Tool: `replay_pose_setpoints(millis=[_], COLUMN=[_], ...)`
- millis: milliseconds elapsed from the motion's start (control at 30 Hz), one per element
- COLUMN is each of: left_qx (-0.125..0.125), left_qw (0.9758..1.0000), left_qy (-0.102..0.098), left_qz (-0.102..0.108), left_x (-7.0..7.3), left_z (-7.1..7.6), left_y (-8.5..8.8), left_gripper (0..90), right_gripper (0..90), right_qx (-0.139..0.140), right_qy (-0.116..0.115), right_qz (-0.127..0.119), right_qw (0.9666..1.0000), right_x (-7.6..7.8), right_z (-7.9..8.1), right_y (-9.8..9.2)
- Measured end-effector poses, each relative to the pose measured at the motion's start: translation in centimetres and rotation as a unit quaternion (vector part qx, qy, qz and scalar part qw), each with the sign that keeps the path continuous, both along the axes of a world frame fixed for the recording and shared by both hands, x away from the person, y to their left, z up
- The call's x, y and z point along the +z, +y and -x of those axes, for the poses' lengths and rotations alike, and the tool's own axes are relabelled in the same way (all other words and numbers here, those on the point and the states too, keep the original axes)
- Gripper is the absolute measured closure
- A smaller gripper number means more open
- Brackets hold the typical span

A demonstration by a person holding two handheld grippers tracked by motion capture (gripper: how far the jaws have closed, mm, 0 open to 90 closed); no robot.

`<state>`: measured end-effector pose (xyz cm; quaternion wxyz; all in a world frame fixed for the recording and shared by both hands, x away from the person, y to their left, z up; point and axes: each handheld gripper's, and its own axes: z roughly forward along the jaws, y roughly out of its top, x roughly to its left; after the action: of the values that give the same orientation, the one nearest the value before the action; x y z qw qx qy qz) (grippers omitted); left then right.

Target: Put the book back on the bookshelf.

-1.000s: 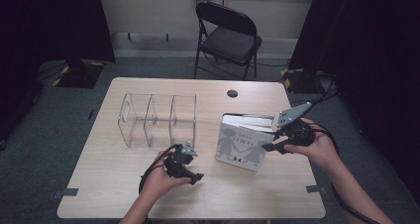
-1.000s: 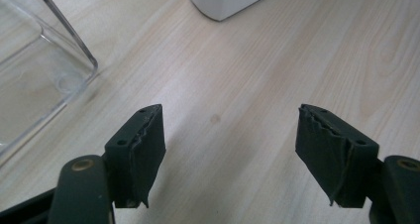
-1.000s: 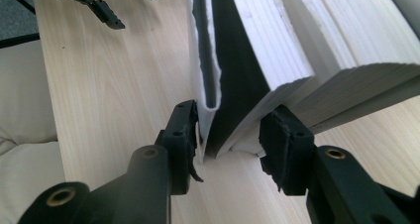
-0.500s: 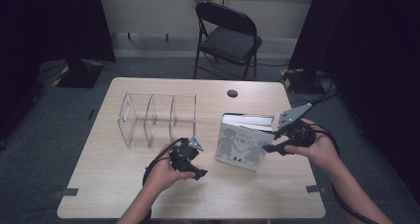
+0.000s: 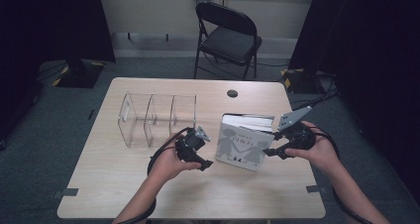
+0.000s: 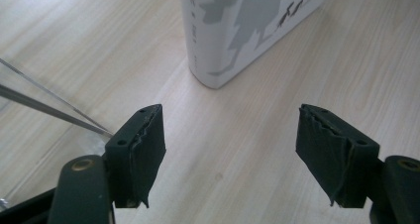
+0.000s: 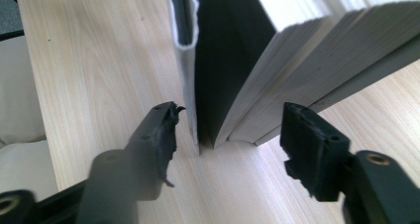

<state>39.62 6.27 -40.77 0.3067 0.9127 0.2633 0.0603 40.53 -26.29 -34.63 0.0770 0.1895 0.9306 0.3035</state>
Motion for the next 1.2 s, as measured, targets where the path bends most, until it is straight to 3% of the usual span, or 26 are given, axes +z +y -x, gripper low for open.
replay_pose_setpoints(millis=[267, 600, 1033, 1200], left_qx=[0.001, -0.006, -0.022, -0.03], left_qw=[1.0, 0.9999, 0.9997, 0.9995], left_qy=[0.004, -0.006, -0.011, -0.012], left_qz=[-0.006, -0.006, -0.008, 0.001], left_x=[1.2, 2.7, 4.2, 4.8], left_z=[-0.5, -1.3, -2.7, -3.2], left_y=[-0.5, -1.5, -3.0, -3.8], left_gripper=[26.5, 26.6, 26.4, 25.4], right_gripper=[32.6, 23.1, 21.9, 22.1], right_qx=[-0.014, -0.037, -0.049, -0.047], right_qy=[0.001, 0.002, 0.016, 0.02], right_qz=[-0.008, -0.012, -0.026, -0.029], right_qw=[0.9999, 0.9992, 0.9983, 0.9983], right_x=[-1.0, -2.7, -4.9, -5.2], right_z=[0.3, 0.7, 1.2, 1.2], right_y=[-0.5, -1.2, -2.3, -2.4])
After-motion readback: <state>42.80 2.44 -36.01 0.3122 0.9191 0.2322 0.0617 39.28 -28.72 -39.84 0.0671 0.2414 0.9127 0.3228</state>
